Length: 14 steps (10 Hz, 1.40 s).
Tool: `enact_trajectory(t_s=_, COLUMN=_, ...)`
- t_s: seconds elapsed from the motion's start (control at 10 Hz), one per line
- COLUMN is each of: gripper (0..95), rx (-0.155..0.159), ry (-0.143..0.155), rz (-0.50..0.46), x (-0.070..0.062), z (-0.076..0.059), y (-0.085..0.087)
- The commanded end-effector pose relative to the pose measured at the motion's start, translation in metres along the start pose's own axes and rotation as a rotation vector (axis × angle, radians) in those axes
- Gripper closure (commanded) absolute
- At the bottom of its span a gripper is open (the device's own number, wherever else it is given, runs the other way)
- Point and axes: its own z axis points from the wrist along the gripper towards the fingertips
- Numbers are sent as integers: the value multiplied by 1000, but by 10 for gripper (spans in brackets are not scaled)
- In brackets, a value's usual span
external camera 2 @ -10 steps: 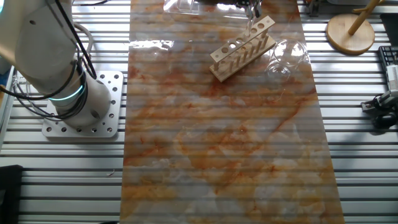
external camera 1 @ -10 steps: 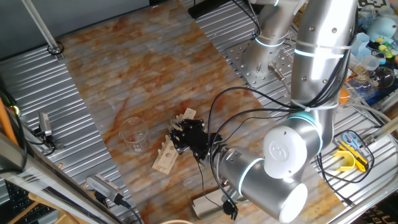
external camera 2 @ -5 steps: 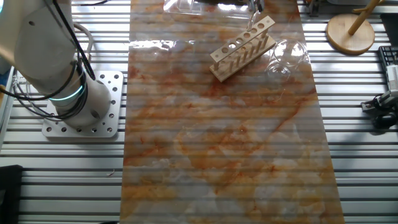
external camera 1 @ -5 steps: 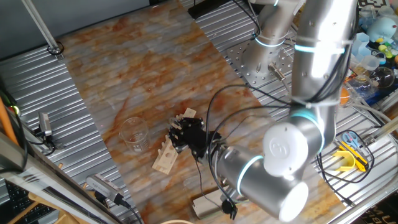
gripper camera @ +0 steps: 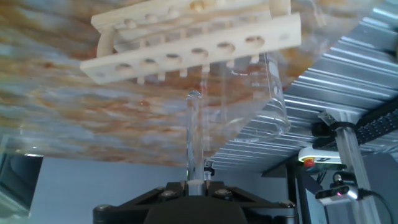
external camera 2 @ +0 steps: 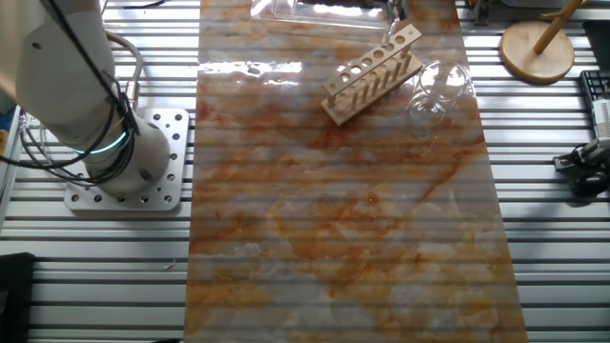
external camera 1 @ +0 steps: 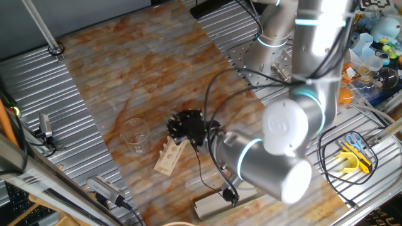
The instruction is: Pour out the test tube
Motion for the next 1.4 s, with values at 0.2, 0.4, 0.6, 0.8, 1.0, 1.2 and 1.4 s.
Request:
enact_trajectory(t_s=0.2, gripper=950, rx=28, ry=-82, rz=16, x=7, z=7, y=-5)
enact_trajectory(t_s=0.4, gripper=950, rx=49, ry=-151, rz=17, x=7, z=11, y=-12)
enact_trajectory(t_s=0.6, gripper=950, rx=62, ry=-198, rz=30, x=7, z=12, y=-13)
enact_trajectory(t_s=0.8, gripper=950, rx=76, ry=-242, rz=19, x=7, z=13, y=-13)
enact_trajectory(t_s=1.0, gripper=950, rx=82, ry=-264, rz=20, x=7, z=13, y=-13)
enact_trajectory(t_s=1.2, gripper=950, rx=90, ry=-301, rz=22, x=7, z=13, y=-13)
enact_trajectory(t_s=1.4, gripper=950, rx=93, ry=-316, rz=19, x=7, z=13, y=-13)
